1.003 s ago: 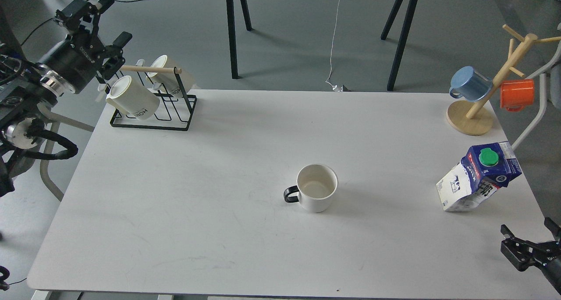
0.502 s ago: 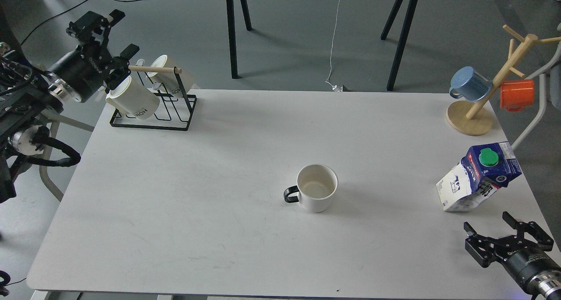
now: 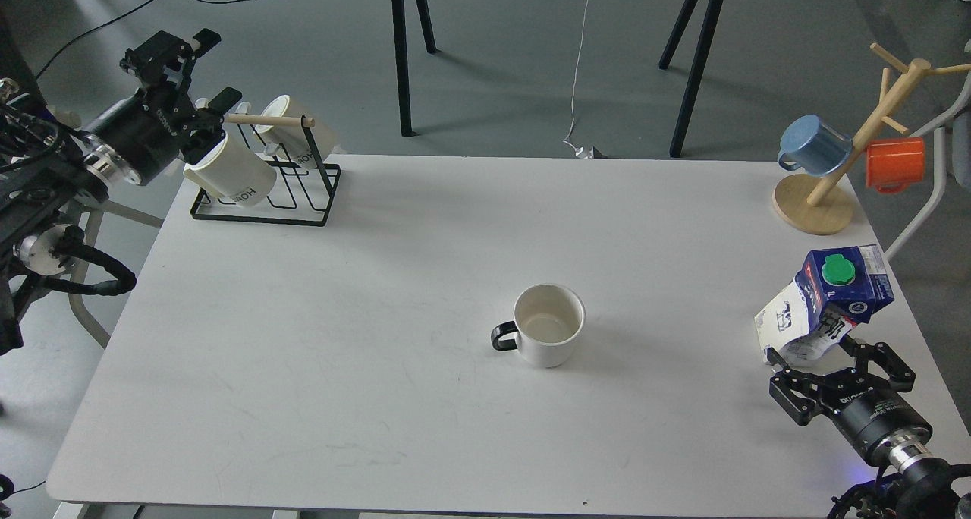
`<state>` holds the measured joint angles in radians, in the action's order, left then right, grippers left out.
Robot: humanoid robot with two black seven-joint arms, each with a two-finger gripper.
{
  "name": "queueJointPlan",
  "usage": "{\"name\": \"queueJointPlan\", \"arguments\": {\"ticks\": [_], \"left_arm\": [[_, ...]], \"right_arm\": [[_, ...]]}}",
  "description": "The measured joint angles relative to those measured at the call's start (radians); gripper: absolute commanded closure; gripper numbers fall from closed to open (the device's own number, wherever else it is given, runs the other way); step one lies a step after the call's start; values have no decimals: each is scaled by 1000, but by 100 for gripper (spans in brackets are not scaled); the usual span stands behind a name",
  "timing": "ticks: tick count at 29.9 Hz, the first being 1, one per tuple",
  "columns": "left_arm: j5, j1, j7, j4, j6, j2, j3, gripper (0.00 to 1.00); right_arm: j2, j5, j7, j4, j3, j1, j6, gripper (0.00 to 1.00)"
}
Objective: Place cup and milk with both arms
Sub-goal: 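Reach the right gripper to the milk carton and grasp it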
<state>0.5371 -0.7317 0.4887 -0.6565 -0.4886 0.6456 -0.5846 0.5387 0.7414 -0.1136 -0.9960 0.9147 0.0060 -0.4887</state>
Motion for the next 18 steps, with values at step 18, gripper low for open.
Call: {"name": "queueJointPlan", "arguments": {"ticks": [18], "left_arm": [[4, 41, 0, 2, 0, -2, 0, 10]], "right_arm": [[-8, 10, 8, 11, 59, 41, 0, 16]]}}
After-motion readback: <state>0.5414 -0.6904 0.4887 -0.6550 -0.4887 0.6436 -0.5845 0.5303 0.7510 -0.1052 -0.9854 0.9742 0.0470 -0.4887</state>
